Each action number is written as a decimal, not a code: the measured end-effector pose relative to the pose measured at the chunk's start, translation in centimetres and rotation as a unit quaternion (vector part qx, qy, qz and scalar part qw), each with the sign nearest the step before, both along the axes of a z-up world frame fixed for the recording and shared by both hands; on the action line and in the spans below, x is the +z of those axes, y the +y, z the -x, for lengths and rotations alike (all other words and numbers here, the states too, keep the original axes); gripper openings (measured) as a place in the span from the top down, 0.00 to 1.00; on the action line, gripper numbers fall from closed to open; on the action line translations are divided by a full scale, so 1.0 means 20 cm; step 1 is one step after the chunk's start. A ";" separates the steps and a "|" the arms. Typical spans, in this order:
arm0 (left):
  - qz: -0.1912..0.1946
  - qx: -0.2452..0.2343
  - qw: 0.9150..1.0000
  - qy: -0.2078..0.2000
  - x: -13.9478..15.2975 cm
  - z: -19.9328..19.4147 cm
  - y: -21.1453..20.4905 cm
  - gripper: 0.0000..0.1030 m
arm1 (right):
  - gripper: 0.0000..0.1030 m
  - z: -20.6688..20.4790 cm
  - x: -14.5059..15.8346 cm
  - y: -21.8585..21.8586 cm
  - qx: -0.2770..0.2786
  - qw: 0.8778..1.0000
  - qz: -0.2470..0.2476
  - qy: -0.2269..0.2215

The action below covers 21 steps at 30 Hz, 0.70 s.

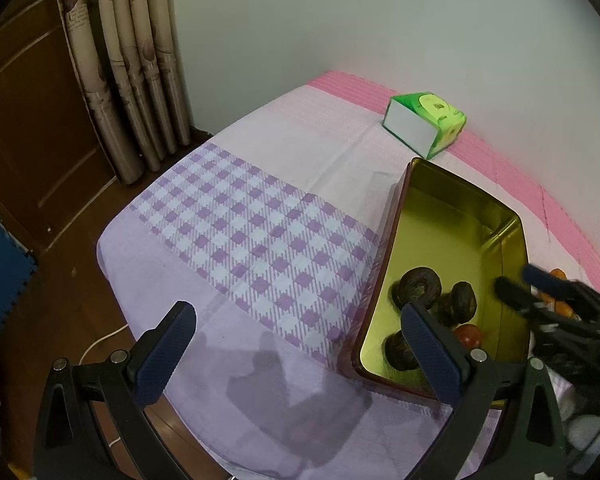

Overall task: Organize fruits
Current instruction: 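Carry the dark brown fruit into the gold tin tray and release, then move the left gripper to the green tomato and grasp it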

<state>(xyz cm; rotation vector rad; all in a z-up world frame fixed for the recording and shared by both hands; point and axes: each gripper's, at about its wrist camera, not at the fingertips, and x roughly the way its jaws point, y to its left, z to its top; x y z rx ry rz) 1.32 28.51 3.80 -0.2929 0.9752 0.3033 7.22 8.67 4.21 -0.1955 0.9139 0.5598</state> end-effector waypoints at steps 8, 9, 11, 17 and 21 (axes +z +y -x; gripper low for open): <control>-0.026 -0.016 1.000 -0.006 0.01 0.00 -0.06 0.01 | 0.25 0.02 0.14 -0.60 -0.111 0.992 0.001 -0.064; -0.032 -0.024 0.999 -0.010 0.02 0.00 -0.08 0.01 | 0.23 0.01 0.13 -0.70 -0.133 0.989 0.003 -0.065; -0.048 -0.041 0.998 -0.021 0.04 0.00 -0.13 0.01 | 0.20 0.00 0.11 -0.90 -0.175 0.982 0.012 -0.068; -0.078 -0.122 0.988 -0.045 0.10 -0.01 -0.39 0.01 | 0.18 -0.04 -0.04 -1.40 -0.277 0.959 0.040 -0.047; -0.069 -0.185 0.979 -0.050 0.13 -0.06 -0.64 0.01 | 0.18 -0.06 -0.21 -1.57 -0.294 0.954 0.060 -0.019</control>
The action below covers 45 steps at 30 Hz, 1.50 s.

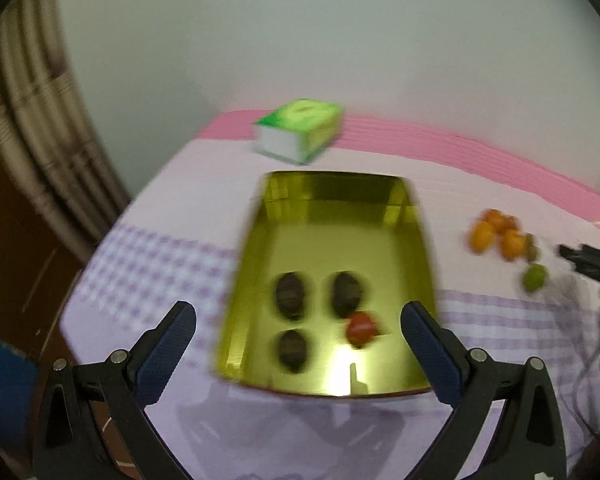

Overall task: Organize fruits
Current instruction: 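Move the left gripper to the green tomato and grasp it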

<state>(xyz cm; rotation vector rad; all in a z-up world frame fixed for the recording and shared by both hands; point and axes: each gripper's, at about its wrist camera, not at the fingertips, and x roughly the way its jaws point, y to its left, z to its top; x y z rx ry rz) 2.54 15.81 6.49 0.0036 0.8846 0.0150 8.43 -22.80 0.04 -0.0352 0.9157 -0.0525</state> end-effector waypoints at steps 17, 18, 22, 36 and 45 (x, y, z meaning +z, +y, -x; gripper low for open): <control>0.021 -0.215 0.976 0.036 -0.11 -0.25 -1.01 0.02 | 0.00 -0.09 -0.15 -0.21 0.013 1.000 -0.002 0.006; 0.019 -0.220 0.974 0.042 -0.13 -0.26 -1.04 0.02 | 0.00 -0.09 -0.16 -0.22 0.014 1.000 -0.003 0.005; 0.025 -0.225 0.972 0.065 -0.20 -0.32 -1.13 0.09 | 0.00 -0.08 -0.16 -0.21 0.024 1.000 -0.002 0.001; 0.030 -0.238 0.967 0.092 -0.32 -0.44 -1.28 0.37 | 0.00 -0.08 -0.15 -0.21 0.024 1.000 -0.001 0.002; 0.036 -0.238 0.964 0.110 -0.36 -0.50 -1.34 0.59 | 0.00 -0.07 -0.15 -0.21 0.023 1.000 -0.001 0.002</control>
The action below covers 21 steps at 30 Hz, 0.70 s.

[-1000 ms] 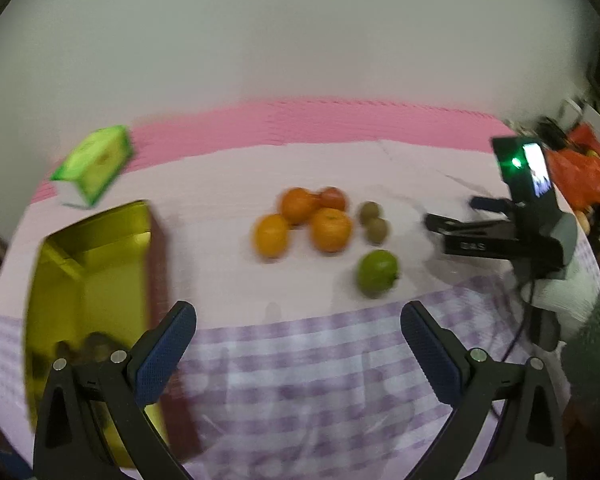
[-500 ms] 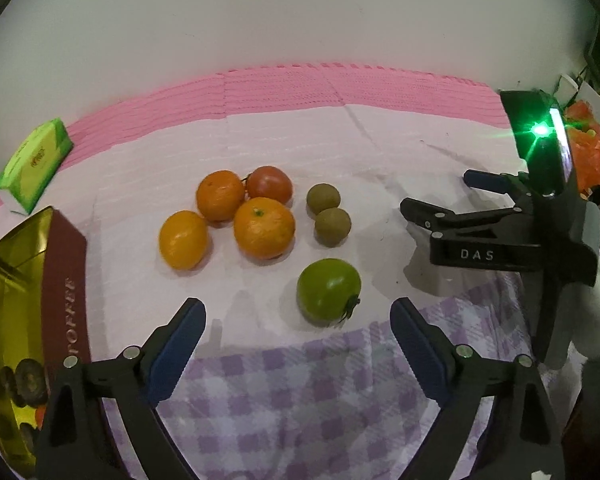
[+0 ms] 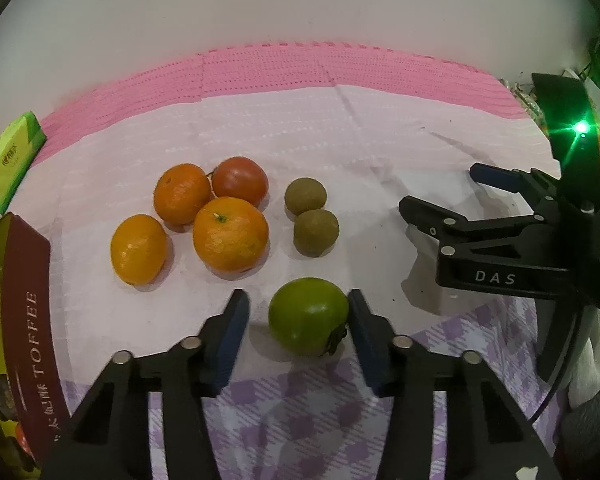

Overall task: Organize fruits
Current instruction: 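Move the left gripper to the green tomato and grasp it, then carry the green tomato into the gold tin tray and release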

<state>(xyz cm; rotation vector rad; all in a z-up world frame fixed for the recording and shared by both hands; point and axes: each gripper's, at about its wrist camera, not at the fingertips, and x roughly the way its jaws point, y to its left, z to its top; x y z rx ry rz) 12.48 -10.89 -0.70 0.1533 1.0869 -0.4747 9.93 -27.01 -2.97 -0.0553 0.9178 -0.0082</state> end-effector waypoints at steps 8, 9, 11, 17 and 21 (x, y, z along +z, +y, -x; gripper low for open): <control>0.004 0.001 1.000 -0.005 0.02 0.03 0.02 0.67 | 0.00 0.00 0.00 0.00 0.000 1.000 0.000 0.000; 0.006 0.002 1.000 -0.003 0.02 0.03 0.02 0.67 | 0.00 0.00 0.00 0.00 0.000 1.000 0.000 0.000; 0.005 0.004 1.000 -0.003 0.03 0.04 0.04 0.67 | 0.00 0.00 0.00 0.00 0.000 1.000 0.000 0.000; 0.011 0.007 1.000 -0.010 0.08 0.09 0.08 0.67 | 0.00 0.00 0.00 0.00 0.000 1.000 0.000 0.000; 0.015 0.019 1.000 -0.016 0.14 0.13 0.15 0.67 | 0.00 0.00 0.00 0.00 0.000 1.000 0.000 0.000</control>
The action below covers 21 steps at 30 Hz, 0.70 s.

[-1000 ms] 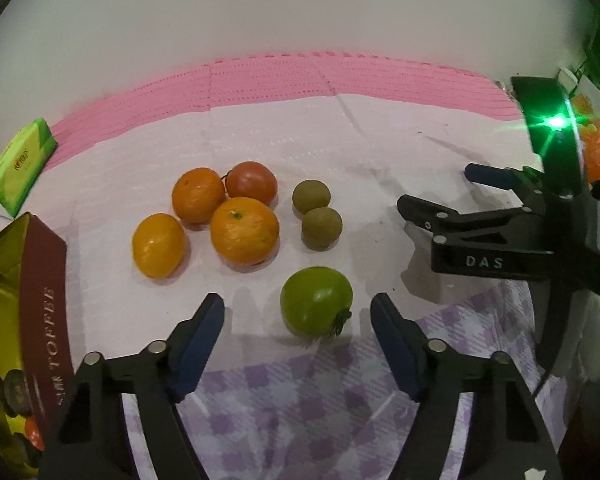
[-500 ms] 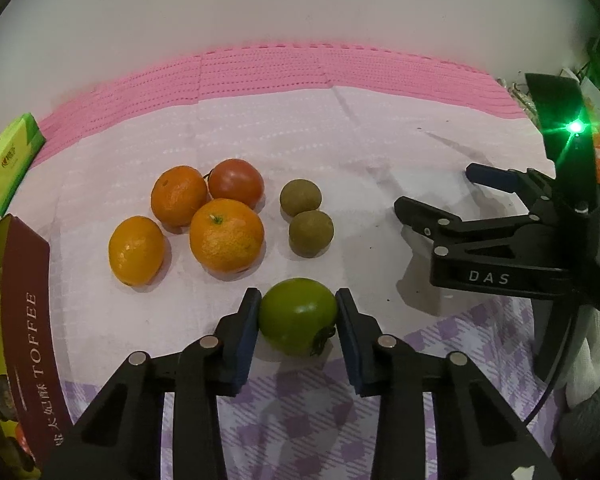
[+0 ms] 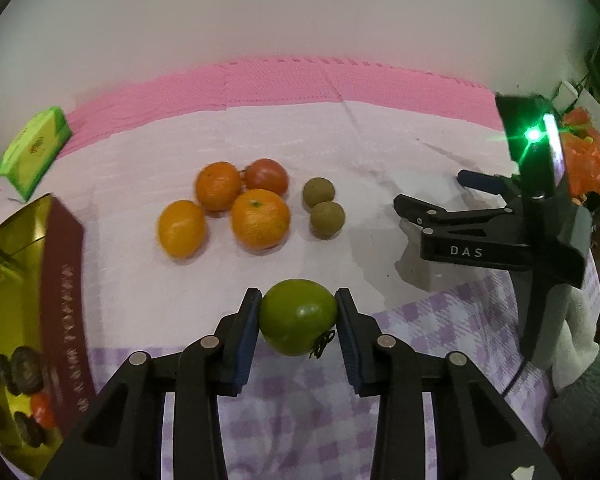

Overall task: Organize fruits
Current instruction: 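Carry the green tomato into the gold tin tray and release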

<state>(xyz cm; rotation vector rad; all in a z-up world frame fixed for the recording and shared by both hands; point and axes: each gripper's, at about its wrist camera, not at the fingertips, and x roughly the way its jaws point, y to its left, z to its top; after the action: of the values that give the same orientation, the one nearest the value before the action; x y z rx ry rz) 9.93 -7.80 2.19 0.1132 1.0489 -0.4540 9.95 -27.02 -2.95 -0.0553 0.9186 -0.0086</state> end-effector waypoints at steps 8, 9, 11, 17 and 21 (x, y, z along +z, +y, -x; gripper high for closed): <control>0.005 0.050 0.998 -0.028 0.18 0.05 0.28 0.67 | 0.00 0.00 0.00 0.00 0.000 1.000 0.000 0.000; 0.007 0.060 0.998 -0.032 0.20 0.05 0.32 0.67 | 0.00 0.00 0.00 0.00 0.000 1.000 0.000 0.000; 0.002 0.080 0.996 -0.037 0.22 0.04 0.42 0.67 | 0.00 0.00 0.00 0.00 0.000 1.000 0.000 0.000; -0.016 0.147 0.988 -0.048 0.20 0.01 0.74 0.67 | 0.00 0.00 0.00 0.00 0.000 1.000 0.000 0.000; -0.039 0.186 0.981 -0.051 0.16 -0.04 0.92 0.67 | 0.00 0.00 0.00 0.00 0.000 1.000 0.000 0.000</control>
<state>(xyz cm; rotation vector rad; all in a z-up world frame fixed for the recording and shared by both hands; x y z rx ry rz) 10.81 10.61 5.44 0.0088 0.9603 -0.0676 9.99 -27.06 -2.93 -0.0554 0.9188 -0.0085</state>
